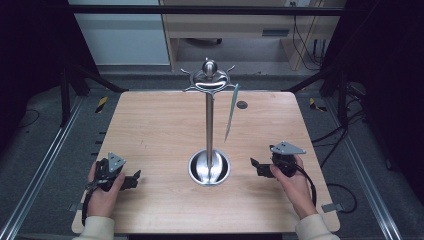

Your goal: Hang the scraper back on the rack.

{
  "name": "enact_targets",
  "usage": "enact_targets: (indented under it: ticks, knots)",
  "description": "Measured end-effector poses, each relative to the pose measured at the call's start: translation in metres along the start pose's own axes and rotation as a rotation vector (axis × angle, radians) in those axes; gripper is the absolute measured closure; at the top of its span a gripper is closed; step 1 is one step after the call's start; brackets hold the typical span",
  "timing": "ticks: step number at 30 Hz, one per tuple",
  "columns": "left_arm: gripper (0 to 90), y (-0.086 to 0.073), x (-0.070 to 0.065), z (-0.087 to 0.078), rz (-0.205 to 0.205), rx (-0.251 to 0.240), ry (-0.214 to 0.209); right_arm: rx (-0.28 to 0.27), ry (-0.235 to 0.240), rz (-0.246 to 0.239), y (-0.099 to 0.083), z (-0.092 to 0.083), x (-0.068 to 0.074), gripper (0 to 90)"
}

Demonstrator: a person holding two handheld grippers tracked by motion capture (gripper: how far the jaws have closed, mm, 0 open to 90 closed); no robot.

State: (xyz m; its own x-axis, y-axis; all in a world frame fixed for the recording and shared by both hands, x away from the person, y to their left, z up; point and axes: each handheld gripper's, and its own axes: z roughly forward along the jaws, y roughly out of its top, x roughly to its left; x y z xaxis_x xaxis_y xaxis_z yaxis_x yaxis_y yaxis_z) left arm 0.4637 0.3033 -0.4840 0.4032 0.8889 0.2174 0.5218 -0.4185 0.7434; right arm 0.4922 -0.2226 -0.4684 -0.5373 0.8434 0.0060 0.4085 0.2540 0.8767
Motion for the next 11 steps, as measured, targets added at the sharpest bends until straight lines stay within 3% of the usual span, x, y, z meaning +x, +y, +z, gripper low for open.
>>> enact_targets:
  ticks: [6, 11]
  knots:
    - [3.5, 0.001, 0.002, 0.0, -0.008, -0.005, -0.004, -0.033, 0.004, 0.083, -0.004, -0.002, -0.007, 10.7]
    - [3.5, 0.003, 0.004, -0.002, -0.018, -0.017, -0.003, -0.036, -0.015, 0.078, -0.012, -0.013, -0.002, 10.5]
